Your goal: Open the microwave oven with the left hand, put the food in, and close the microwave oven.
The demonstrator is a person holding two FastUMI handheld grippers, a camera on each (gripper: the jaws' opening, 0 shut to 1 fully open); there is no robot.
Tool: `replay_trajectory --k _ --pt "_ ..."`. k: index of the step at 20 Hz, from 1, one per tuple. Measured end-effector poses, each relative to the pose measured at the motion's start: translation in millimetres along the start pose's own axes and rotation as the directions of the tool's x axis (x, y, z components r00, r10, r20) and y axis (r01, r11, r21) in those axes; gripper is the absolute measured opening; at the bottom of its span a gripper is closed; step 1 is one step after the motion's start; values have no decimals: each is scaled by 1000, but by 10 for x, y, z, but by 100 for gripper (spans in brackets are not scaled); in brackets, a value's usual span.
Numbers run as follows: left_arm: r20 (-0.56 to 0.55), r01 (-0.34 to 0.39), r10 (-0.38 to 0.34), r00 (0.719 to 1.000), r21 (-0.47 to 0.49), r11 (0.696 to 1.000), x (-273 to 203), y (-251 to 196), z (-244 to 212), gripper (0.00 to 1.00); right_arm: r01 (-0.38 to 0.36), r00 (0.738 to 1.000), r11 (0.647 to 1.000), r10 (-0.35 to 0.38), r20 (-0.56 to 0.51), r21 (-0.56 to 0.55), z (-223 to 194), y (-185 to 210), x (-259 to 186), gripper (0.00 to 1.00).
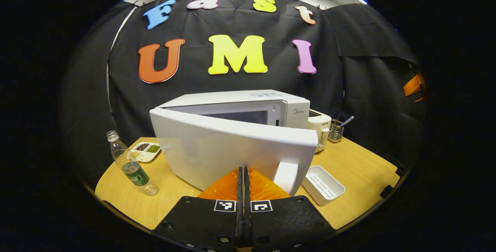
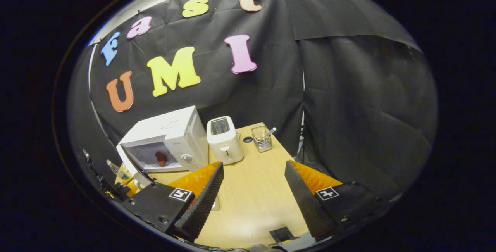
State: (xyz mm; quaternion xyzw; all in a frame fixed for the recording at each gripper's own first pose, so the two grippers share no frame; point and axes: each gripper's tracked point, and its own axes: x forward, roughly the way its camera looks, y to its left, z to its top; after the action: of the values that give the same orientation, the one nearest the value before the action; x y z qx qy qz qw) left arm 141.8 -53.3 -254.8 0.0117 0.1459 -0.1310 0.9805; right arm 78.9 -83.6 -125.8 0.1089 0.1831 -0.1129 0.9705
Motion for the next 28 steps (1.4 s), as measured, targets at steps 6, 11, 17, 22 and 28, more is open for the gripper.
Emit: replay_trajectory --k 6,11,17,22,28 --pt "-3 6 -6 1000 7 1000 393 -209 53 0 -13 1000 1000 13 -16 -11 96 -75 323 100" --pt "1 -22 22 1000 11 1000 735 -311 143 0 -59 998 998 59 -35 -11 110 -63 535 100" --pt "8 -54 54 998 -23 998 1185 -383 245 0 -93 994 995 91 -52 -29 153 -80 701 100" --pt "11 -89 89 996 -29 996 1334 -353 299 0 -106 991 994 102 -82 -33 107 -121 835 100" --pt "37 -109 108 993 2 994 1434 -319 321 0 -136 987 990 132 -93 -38 99 -66 956 100"
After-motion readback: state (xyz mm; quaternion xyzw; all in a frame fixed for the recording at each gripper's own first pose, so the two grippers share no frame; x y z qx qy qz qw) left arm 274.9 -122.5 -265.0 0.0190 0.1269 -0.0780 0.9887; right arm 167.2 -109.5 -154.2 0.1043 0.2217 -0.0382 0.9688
